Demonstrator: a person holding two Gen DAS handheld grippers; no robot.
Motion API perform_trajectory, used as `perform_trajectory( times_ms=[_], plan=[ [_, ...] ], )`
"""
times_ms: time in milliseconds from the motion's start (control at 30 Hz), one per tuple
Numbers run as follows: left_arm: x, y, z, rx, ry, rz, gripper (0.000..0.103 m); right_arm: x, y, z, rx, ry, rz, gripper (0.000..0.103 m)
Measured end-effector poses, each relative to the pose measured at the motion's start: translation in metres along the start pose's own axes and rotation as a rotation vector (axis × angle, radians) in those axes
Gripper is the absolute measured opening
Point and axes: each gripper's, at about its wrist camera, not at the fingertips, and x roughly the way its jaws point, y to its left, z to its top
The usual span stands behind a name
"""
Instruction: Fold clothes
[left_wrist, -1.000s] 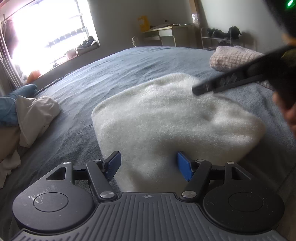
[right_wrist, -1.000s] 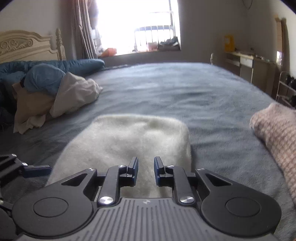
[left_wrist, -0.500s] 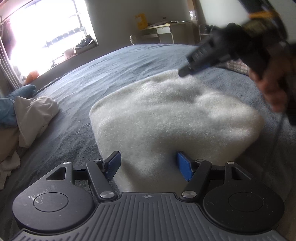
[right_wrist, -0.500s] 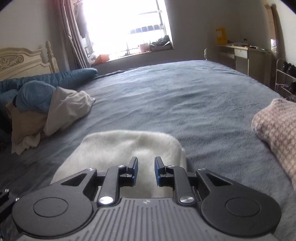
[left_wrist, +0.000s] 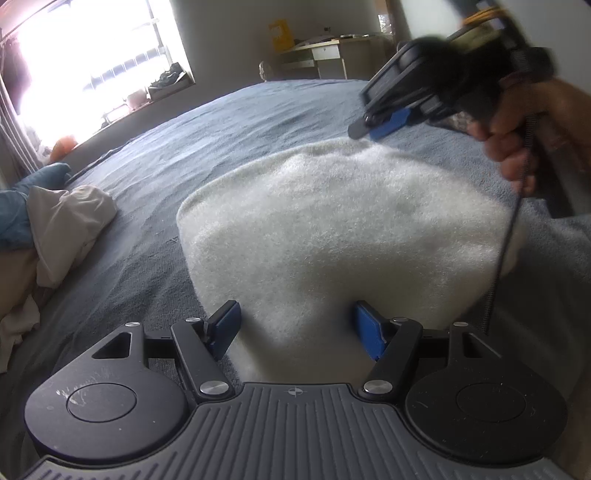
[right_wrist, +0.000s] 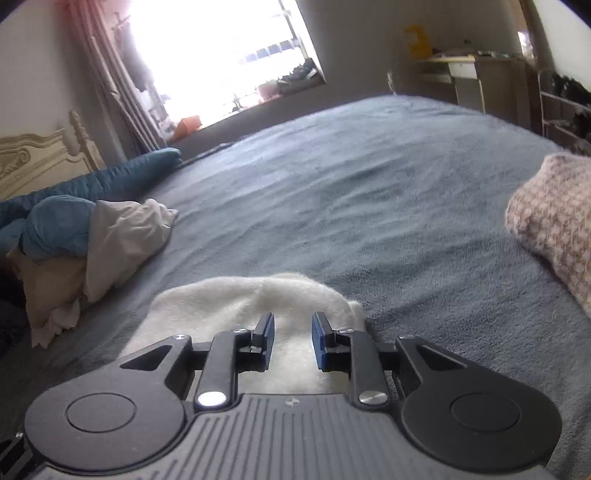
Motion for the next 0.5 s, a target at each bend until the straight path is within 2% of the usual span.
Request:
perform_trajectory(
  times_ms=[67,167,267,300,367,433,500],
  plan=[
    [0.0,0.0,0.0,0.0,0.001,0.0,0.068,-0.008,0.007,-0.011,-0.051,0.009,-0.004,0.027],
    [0.001,-0.001,0.0,0.007,0.001,0.002,0.068,0.008,0.007,-0.036,-0.135,0.069,-0.048,0.03],
    [0.001,-0.003,0.0,0.016,0.003,0.009,0.068,-0.012,0.014,-0.032,-0.138,0.054,-0.053,0.031],
    [0.002,-0.002,0.001,0.013,0.003,0.008,0.068,-0.026,0.017,-0.03,-0.138,0.036,-0.022,0.034],
    [0.003,-0.002,0.001,0.011,0.004,0.007,0.068,-0.054,0.026,-0.03,-0.17,-0.001,0.036,0.034],
    [0.003,-0.001,0.001,0.011,0.004,0.005,0.068,-0.072,0.038,-0.039,-0.235,0.001,0.063,0.035],
    [0.002,-0.002,0.001,0.013,0.003,0.005,0.068,-0.07,0.045,-0.056,-0.304,0.044,0.044,0.038]
  ],
)
